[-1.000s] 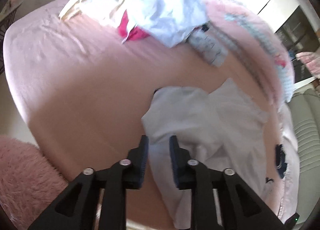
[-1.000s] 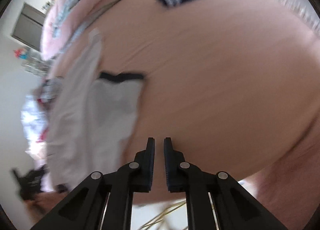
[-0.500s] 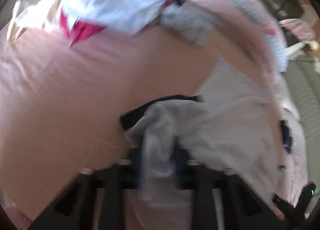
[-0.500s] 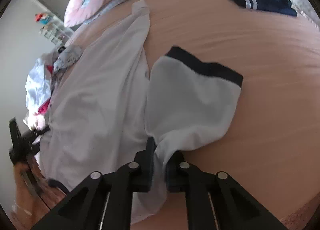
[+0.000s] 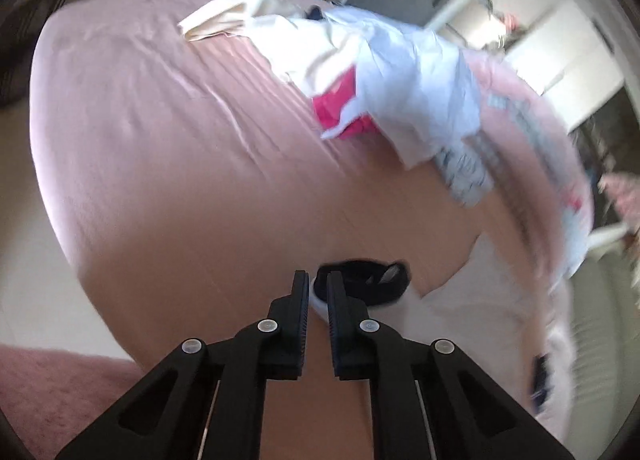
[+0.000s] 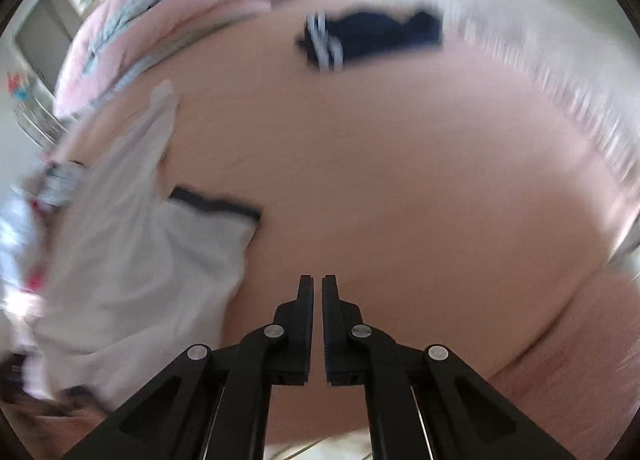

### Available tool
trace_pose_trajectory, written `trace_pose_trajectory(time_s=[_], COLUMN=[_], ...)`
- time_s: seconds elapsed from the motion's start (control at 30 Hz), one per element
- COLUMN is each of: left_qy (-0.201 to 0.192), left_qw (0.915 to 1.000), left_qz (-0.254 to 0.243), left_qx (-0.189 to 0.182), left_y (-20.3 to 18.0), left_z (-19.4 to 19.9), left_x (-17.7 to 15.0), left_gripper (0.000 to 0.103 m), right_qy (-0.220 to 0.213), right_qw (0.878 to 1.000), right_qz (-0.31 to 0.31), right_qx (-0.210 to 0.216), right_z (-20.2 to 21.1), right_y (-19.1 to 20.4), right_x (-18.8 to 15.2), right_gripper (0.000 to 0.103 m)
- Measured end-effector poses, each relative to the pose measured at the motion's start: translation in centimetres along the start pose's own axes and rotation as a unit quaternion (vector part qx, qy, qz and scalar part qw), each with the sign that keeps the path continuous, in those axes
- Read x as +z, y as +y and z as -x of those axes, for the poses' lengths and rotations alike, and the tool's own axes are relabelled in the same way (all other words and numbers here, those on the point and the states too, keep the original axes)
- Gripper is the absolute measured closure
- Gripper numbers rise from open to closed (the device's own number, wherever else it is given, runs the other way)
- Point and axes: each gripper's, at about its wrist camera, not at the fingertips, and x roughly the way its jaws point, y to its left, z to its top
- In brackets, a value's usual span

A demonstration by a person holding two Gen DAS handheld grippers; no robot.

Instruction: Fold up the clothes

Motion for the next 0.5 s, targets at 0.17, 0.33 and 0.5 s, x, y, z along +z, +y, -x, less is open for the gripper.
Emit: trace_pose_trajectory(time_s=[0.17, 0.33, 0.5], left_qy=[0.062, 0.159, 0.173], left_qw=[0.9937, 0.9754, 0.9627], left_qz=[-0.049, -0.15, -0.203], left_qx=[-0.079, -0.031, -0.046], left_y=[-2.6, -6.0, -7.7], left_z=[-1.4, -3.1, -3.1], left_x=[-1.6, -7.3, -9.9], left_gripper=[0.077, 0.077, 0.077], right_qy=[0.065, 0.135, 0.16], right_qw=[0.991, 0.975, 0.972], right_qz=[0.023, 0.067, 0.04], right_qx=[0.112, 0.162, 0.165], right_z=[-0.3, -2.0, -4.9], right_y=[3.1, 8.6, 9.6], right_x=[-2.8, -4.5, -4.6], right_gripper=[0.096, 0.08, 0.077])
